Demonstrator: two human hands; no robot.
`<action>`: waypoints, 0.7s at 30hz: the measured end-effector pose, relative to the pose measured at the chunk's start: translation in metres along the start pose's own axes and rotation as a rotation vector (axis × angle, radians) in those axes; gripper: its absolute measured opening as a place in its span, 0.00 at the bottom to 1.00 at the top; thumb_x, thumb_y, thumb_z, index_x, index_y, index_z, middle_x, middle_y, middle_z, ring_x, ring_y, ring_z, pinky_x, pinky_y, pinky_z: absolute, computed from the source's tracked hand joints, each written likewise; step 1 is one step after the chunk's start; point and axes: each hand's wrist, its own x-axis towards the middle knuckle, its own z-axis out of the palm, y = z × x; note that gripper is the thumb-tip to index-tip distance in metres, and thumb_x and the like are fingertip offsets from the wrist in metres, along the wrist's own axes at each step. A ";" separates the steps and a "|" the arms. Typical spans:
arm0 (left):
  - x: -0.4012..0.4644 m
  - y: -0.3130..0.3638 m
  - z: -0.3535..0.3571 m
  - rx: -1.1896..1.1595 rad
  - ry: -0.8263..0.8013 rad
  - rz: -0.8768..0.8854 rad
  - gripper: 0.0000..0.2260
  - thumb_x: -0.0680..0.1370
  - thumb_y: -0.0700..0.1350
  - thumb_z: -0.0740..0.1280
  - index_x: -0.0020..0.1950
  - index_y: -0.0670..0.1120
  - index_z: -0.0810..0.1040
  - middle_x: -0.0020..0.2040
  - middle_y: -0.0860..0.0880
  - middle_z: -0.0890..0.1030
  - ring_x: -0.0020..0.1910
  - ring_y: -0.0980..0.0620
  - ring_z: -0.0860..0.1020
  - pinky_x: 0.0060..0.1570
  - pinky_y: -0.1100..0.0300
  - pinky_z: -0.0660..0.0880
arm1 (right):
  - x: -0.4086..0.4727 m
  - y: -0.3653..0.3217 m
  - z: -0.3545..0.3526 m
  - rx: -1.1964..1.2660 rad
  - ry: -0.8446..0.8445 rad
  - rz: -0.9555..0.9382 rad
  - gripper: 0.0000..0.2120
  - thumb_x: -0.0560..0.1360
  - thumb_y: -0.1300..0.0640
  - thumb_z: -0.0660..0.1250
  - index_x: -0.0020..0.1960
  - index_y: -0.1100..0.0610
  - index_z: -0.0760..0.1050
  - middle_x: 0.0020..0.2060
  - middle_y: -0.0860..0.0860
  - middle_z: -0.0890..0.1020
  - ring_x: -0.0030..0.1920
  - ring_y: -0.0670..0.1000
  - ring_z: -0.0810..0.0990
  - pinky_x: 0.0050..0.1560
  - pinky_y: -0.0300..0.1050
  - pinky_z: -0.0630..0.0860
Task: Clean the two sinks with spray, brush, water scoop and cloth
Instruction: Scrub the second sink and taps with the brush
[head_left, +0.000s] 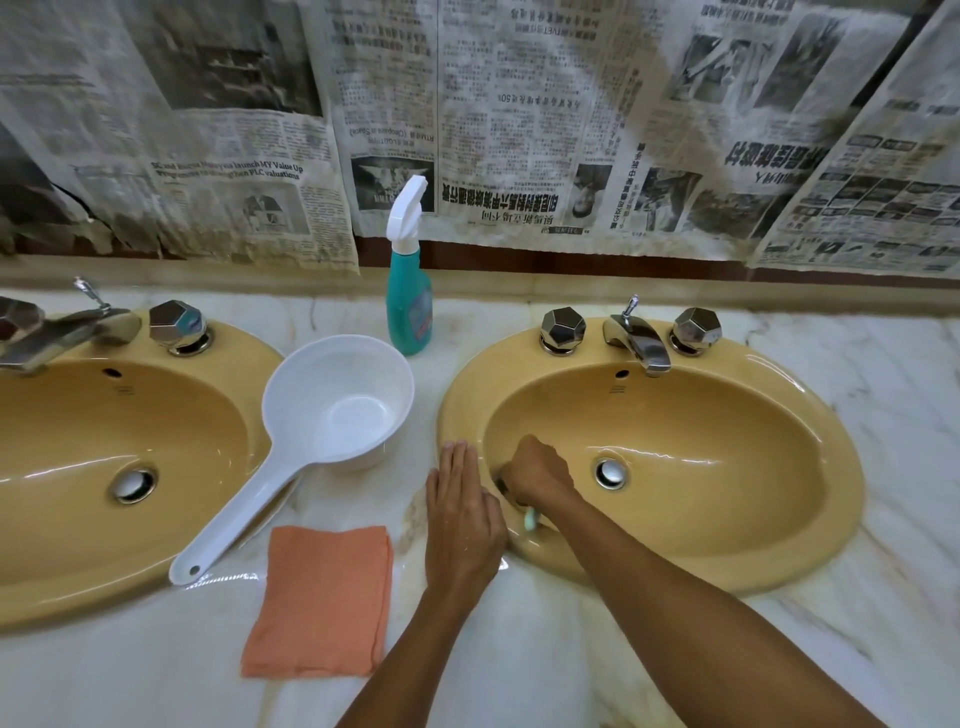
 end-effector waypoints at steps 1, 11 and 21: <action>0.000 0.000 0.000 -0.002 0.000 0.003 0.30 0.76 0.47 0.46 0.78 0.40 0.63 0.78 0.45 0.62 0.79 0.55 0.54 0.78 0.54 0.49 | 0.004 0.002 -0.002 0.009 -0.021 -0.010 0.06 0.72 0.58 0.66 0.41 0.59 0.69 0.48 0.55 0.79 0.50 0.60 0.80 0.43 0.45 0.73; 0.002 0.000 0.000 0.030 0.009 0.000 0.30 0.76 0.47 0.47 0.77 0.41 0.64 0.78 0.46 0.63 0.79 0.54 0.55 0.77 0.56 0.48 | 0.013 0.035 -0.017 -0.399 -0.280 -0.168 0.06 0.71 0.59 0.68 0.45 0.59 0.73 0.35 0.53 0.82 0.37 0.54 0.81 0.37 0.43 0.75; 0.003 0.002 0.000 0.086 0.033 0.017 0.27 0.76 0.45 0.51 0.74 0.39 0.70 0.74 0.42 0.70 0.76 0.47 0.64 0.75 0.50 0.57 | 0.004 0.058 -0.034 -0.580 -0.284 -0.321 0.12 0.74 0.56 0.67 0.55 0.61 0.78 0.47 0.56 0.84 0.38 0.54 0.82 0.38 0.44 0.76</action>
